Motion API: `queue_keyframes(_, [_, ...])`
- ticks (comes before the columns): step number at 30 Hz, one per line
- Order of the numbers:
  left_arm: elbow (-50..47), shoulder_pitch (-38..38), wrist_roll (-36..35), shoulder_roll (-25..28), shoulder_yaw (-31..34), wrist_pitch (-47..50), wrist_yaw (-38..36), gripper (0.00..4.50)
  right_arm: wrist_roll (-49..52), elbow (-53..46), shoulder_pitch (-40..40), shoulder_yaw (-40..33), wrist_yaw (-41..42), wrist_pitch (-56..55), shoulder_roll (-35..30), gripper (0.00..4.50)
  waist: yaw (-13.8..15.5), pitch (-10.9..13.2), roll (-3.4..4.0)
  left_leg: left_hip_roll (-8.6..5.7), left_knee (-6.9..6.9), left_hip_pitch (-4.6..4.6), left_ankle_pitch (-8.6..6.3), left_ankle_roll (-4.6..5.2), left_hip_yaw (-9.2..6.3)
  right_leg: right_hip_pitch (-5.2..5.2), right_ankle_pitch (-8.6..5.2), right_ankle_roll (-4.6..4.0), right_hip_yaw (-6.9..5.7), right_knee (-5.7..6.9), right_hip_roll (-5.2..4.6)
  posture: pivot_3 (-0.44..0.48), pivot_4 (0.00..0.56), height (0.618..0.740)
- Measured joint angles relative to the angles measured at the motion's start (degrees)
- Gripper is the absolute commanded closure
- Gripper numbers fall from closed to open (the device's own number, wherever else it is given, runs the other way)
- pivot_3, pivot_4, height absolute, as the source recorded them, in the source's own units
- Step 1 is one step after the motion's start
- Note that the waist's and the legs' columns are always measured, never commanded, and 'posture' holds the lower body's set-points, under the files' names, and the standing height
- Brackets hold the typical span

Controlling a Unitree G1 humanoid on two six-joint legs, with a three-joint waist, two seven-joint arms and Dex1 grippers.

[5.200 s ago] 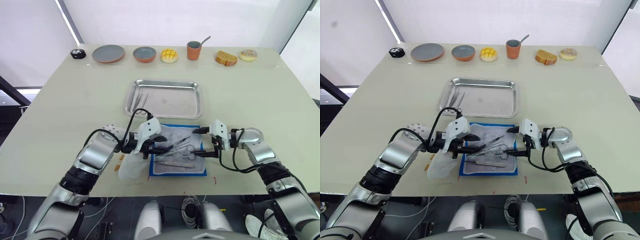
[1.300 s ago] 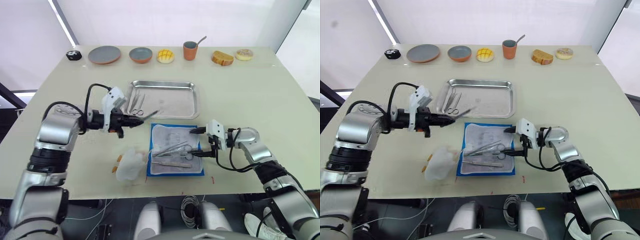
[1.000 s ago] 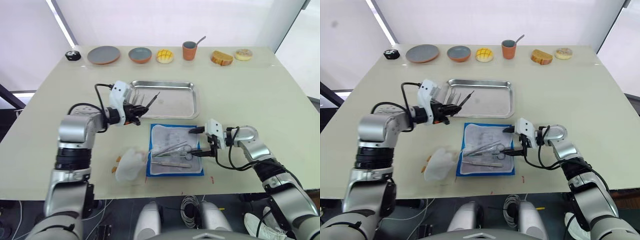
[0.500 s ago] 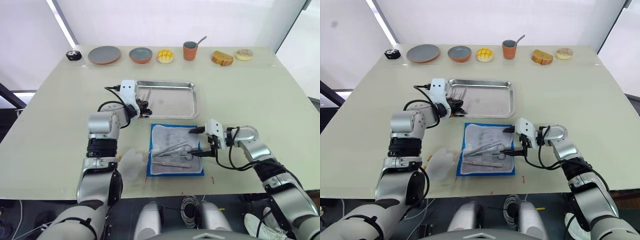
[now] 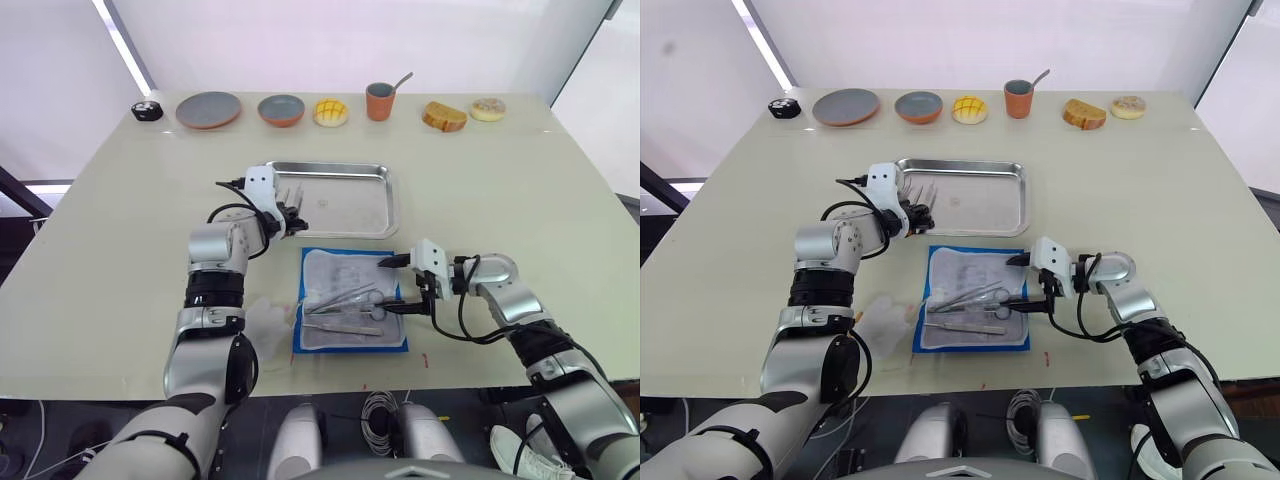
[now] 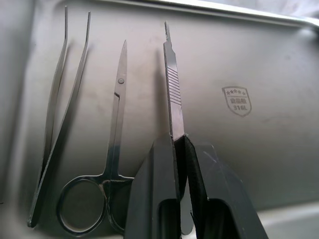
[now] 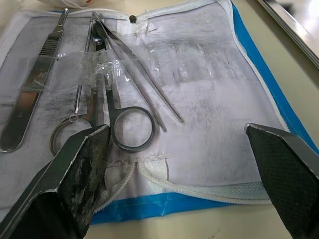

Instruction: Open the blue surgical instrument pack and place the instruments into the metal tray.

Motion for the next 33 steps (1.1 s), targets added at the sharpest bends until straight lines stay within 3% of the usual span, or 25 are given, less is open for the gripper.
queue_keyframes(9, [-4.1,0.0,-1.2,0.1,1.6,3.3,1.1,4.45,0.0,-0.2,0.1,0.0,-0.1,0.2,0.0,0.0,0.0,0.0,0.0,0.0,-0.01,0.0,0.01,-0.03,-0.01,0.0,0.0,0.0,0.0,0.0,0.0,0.0,0.15,0.74])
queue_keyframes(11, [-4.8,0.0,-1.7,0.1,1.8,3.9,1.1,3.66,0.0,-0.2,0.1,0.0,-0.1,0.2,0.0,0.0,0.0,0.0,0.0,0.0,-0.01,0.01,0.01,-0.03,-0.01,0.0,0.0,0.0,0.0,0.0,0.0,0.0,0.15,0.74])
queue_keyframes(12, [-4.8,0.1,-1.8,0.1,1.7,4.1,1.1,3.47,0.0,-0.2,0.1,0.0,-0.1,0.2,0.0,0.0,0.0,0.0,0.0,0.0,-0.01,0.0,0.01,-0.03,-0.01,0.0,0.0,0.0,0.0,0.0,0.0,0.0,0.15,0.74])
queue_keyframes(15, [-4.8,0.6,-1.9,0.1,1.7,4.1,1.5,2.05,0.0,-0.2,0.1,0.0,-0.1,0.2,0.1,0.0,0.0,0.0,0.0,0.0,-0.02,0.0,0.03,-0.06,-0.01,0.0,0.0,0.0,0.0,0.0,0.0,0.0,0.15,0.74])
queue_keyframes(21, [-4.8,0.6,-2.0,0.1,1.7,4.1,1.8,2.05,0.0,-0.2,0.1,0.0,-0.1,0.2,0.1,0.0,0.0,0.0,0.0,0.0,-0.02,0.0,0.03,-0.05,-0.01,0.0,0.0,0.0,-0.01,-0.01,0.0,0.0,0.15,0.74])
queue_keyframes(26, [-16.8,5.1,-8.5,0.2,1.4,3.2,-7.1,2.05,0.0,-0.2,0.2,-0.1,-0.1,0.2,0.1,0.0,0.0,0.0,0.0,0.0,-0.03,-0.01,0.14,-0.25,-0.01,0.0,0.0,0.0,0.0,-0.01,-0.01,0.0,0.15,0.74])
queue_keyframes(33, [-30.6,16.0,-12.3,8.9,-5.3,-8.0,-25.8,2.05,0.1,0.0,0.2,-0.1,-0.1,0.0,0.2,0.0,-0.1,0.0,0.06,0.0,-0.13,0.13,0.12,-0.24,0.08,0.04,-0.01,-0.02,0.08,-0.04,-0.01,0.0,0.15,0.74])
